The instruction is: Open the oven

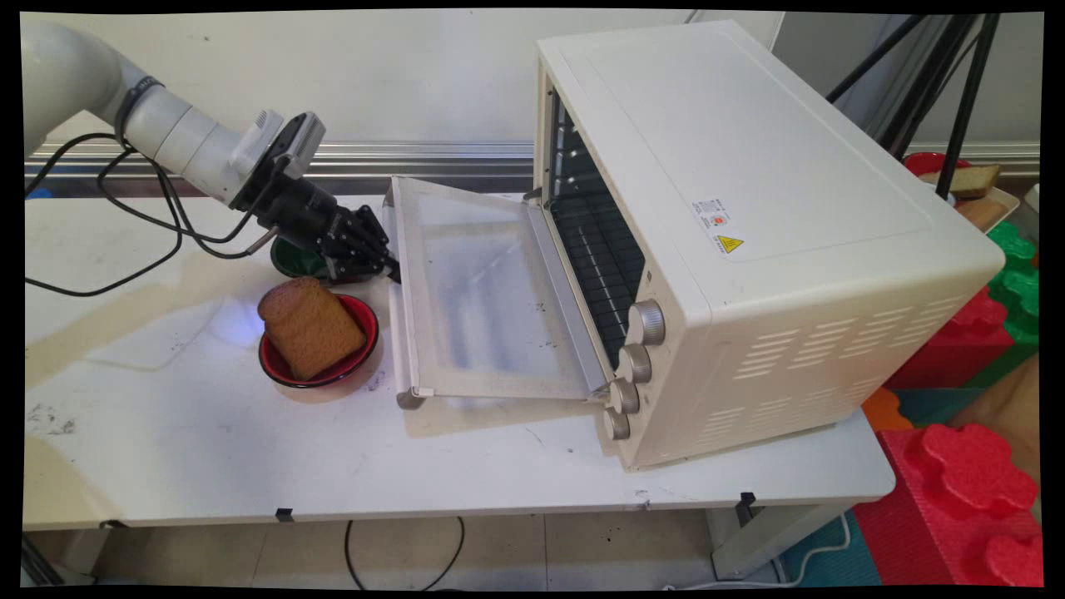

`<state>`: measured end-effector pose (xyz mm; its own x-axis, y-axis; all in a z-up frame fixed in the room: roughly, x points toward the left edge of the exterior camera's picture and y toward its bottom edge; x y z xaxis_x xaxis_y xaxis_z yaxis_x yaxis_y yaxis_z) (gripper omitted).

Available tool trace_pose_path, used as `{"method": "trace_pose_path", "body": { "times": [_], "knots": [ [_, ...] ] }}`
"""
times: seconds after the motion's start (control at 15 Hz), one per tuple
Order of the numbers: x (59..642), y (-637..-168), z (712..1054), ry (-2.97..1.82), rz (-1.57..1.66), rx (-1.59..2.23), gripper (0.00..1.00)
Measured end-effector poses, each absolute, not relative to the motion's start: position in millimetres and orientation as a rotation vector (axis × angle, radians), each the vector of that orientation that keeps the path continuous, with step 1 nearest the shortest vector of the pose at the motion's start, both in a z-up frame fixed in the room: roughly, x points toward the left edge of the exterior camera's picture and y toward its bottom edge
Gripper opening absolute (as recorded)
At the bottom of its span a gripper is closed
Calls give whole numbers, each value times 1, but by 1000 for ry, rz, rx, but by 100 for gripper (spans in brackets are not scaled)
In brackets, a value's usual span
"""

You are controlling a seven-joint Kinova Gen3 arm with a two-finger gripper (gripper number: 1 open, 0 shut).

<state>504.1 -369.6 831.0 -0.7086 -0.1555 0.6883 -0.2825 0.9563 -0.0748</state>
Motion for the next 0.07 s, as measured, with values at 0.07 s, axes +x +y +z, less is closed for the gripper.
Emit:
{"method": "trace_pose_path", "body": {
  "times": [0.07],
  "knots": [
    [505, -369, 831, -2369, 226, 305, 0]
  ]
}}
